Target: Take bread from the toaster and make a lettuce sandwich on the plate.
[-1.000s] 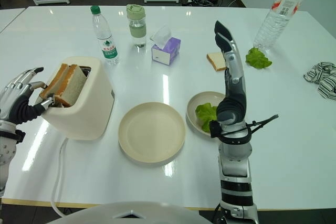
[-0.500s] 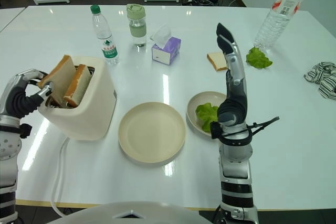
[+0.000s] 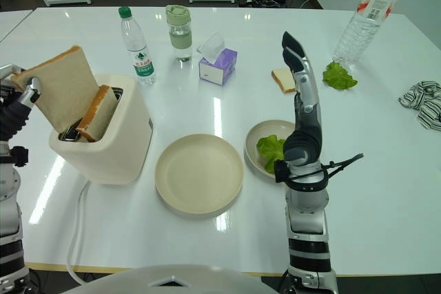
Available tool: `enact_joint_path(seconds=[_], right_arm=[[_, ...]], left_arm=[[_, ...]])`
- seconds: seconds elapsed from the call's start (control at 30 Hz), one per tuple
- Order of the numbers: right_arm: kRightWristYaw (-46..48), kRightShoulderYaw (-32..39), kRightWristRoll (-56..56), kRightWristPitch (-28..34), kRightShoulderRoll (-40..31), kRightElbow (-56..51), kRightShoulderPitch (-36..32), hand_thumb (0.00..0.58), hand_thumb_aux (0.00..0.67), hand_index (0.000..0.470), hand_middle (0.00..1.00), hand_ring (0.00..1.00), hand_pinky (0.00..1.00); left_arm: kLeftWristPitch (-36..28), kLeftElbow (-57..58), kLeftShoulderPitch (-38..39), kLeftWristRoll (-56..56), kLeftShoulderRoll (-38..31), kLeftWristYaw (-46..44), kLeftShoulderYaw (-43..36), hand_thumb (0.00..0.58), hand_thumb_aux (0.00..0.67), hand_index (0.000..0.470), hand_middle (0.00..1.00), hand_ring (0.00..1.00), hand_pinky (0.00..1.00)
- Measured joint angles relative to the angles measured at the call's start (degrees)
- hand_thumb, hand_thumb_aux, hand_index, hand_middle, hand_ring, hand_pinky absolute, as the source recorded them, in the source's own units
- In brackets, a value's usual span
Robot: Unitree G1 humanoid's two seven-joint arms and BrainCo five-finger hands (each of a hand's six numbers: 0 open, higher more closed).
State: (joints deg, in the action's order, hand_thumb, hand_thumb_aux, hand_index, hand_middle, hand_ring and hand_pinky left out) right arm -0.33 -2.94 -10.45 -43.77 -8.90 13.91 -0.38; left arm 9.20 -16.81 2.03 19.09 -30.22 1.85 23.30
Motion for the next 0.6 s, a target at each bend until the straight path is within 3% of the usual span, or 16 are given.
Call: enact_joint_path(seconds=[0.33,0.6], right_arm=[[-0.52,0.23,-0.37,-0.15,0.03,-0.49,-0.03,0.0,0.0,0.0,0.0,0.0,0.0],[-1.37,0.13,-0.79,-1.18,0.0,-3.6,-2.33,0.0,0.0,0.0,0.0,0.0,0.0]], left_arm=[[1.76,-5.66,-2.63,-2.82,1.02,1.24,0.39,0.58,0.67,0.47,1.0,1.0,1.0],[-1.67,-13.42,-11.98,-5.68,3.62,-3.64,-9.71,0.58,0.67,0.47,1.0,1.0,1.0]])
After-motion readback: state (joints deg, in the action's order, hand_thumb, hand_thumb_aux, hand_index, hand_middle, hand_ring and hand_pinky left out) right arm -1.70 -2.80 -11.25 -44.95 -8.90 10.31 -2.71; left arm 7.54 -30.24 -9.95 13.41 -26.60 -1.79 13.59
